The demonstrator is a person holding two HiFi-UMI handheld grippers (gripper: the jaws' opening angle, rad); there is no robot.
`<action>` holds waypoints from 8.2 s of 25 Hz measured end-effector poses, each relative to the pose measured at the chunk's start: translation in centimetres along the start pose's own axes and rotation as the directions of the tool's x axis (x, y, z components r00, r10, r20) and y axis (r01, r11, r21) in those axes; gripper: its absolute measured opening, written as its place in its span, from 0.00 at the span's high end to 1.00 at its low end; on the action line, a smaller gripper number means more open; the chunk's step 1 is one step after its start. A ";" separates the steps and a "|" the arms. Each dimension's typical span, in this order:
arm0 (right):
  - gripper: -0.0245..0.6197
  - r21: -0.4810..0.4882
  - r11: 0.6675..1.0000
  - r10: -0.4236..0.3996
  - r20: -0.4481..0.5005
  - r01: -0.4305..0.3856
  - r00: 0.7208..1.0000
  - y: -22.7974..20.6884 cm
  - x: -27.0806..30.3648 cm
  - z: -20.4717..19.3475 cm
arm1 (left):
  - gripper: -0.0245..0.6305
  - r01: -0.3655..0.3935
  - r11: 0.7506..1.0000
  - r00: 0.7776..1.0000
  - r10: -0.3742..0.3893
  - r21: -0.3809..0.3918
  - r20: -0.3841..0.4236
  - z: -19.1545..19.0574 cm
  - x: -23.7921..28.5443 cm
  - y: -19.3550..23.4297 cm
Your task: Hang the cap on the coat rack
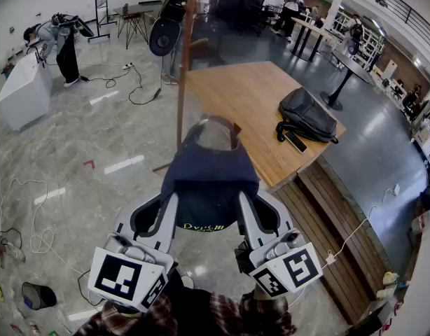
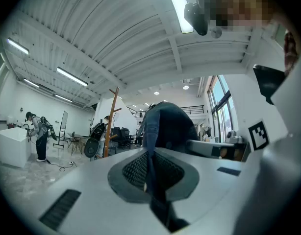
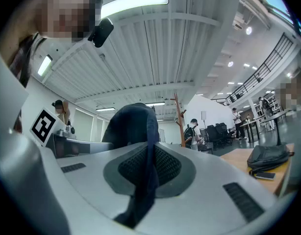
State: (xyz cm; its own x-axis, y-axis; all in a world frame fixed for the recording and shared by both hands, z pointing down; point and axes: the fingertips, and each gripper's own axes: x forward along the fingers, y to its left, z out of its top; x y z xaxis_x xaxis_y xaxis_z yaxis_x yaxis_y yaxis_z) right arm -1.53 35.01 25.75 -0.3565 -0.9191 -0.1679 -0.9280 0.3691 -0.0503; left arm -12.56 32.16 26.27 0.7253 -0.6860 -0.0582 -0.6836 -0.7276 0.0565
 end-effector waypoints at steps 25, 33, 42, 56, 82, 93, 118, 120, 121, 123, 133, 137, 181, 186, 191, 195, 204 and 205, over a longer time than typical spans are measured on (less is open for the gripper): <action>0.92 0.015 1.000 0.021 -0.041 -0.021 0.999 -9.2 17.2 -3.7 | 0.93 -0.002 0.999 1.000 0.001 -0.042 -0.020 -1.7 14.8 12.7; 0.92 0.003 1.000 0.001 -0.016 -0.001 1.000 -12.6 24.4 -4.0 | 0.93 0.036 0.999 0.999 -0.036 -0.020 0.001 -0.8 21.1 18.3; 0.92 0.015 0.999 -0.050 -0.025 0.050 0.998 -16.7 29.1 -3.5 | 0.93 0.084 0.996 0.996 -0.084 -0.027 -0.021 0.3 26.9 21.0; 0.92 0.032 0.999 -0.017 -0.053 0.019 0.998 -27.5 36.5 -6.7 | 0.93 0.047 0.998 0.998 -0.049 -0.046 -0.034 -2.7 38.9 24.1; 0.92 0.042 0.998 0.058 -0.053 -0.056 0.997 -40.7 47.5 -5.5 | 0.93 0.000 0.999 0.999 -0.002 -0.036 -0.034 -0.7 54.0 27.8; 0.92 0.067 0.997 0.034 -0.088 -0.028 0.995 -42.9 50.9 -8.2 | 0.93 0.040 0.998 0.996 -0.043 -0.042 -0.084 -2.8 56.2 29.4; 0.92 0.149 0.976 0.189 -0.237 -0.157 0.953 -41.9 55.0 -19.2 | 0.93 -0.140 0.988 0.963 0.119 -0.072 -0.240 -11.6 55.0 32.5; 0.92 0.145 0.976 0.198 -0.256 -0.165 0.946 -41.4 55.4 -20.2 | 0.93 -0.156 0.985 0.959 0.132 -0.079 -0.251 -12.2 54.5 32.9; 0.92 0.148 0.975 0.202 -0.263 -0.167 0.944 -41.2 55.6 -20.8 | 0.93 -0.165 0.983 0.957 0.140 -0.079 -0.255 -12.5 54.4 33.1; 0.92 0.153 0.974 0.203 -0.279 -0.165 0.938 -40.9 56.1 -21.7 | 0.93 -0.183 0.980 0.952 0.158 -0.074 -0.264 -13.0 54.3 33.6; 0.92 0.109 0.982 0.181 -0.318 -0.154 0.931 -40.8 57.2 -23.8 | 0.93 -0.210 0.974 0.941 0.180 -0.080 -0.286 -14.6 55.1 34.3; 0.92 0.086 0.984 0.175 -0.333 -0.155 0.927 -40.8 57.7 -24.4 | 0.93 -0.216 0.973 0.940 0.184 -0.083 -0.287 -15.1 55.4 34.7; 0.78 0.040 0.992 0.124 -0.149 -0.119 0.981 -36.0 51.6 -9.4 | 0.81 -0.036 0.998 0.998 0.033 -0.049 -0.058 -2.5 52.9 30.3; 0.92 -0.003 0.994 0.104 -0.124 -0.105 0.987 -35.3 50.8 -7.8 | 0.82 -0.052 0.999 0.997 0.052 0.007 -0.064 -1.6 53.1 29.8; 0.95 0.000 0.993 0.121 -0.115 -0.122 0.986 -34.5 50.2 -7.5 | 0.95 -0.062 0.998 0.997 0.062 0.003 -0.046 -1.3 52.6 30.0; 0.95 0.002 0.992 0.127 -0.109 -0.127 0.986 -34.3 49.9 -7.2 | 0.95 -0.054 0.999 0.998 0.054 -0.007 -0.044 -1.3 52.4 29.6; 0.95 0.006 0.988 0.155 -0.118 -0.155 0.981 -34.1 49.7 -6.9 | 0.95 -0.051 0.999 0.998 0.051 -0.008 -0.041 -0.8 52.3 29.0; 0.95 0.006 0.988 0.155 -0.117 -0.156 0.981 -34.1 49.6 -7.0 | 0.95 -0.051 0.999 0.998 0.051 -0.008 -0.040 -0.9 52.3 29.0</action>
State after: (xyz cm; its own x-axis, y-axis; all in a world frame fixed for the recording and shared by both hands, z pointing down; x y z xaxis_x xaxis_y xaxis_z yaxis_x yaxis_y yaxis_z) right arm 11.68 -24.16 25.99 -0.5064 -0.8604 -0.0571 -0.8606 0.5084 -0.0294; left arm 5.62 -24.83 25.75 0.6925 -0.7213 -0.0153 -0.7190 -0.6917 0.0669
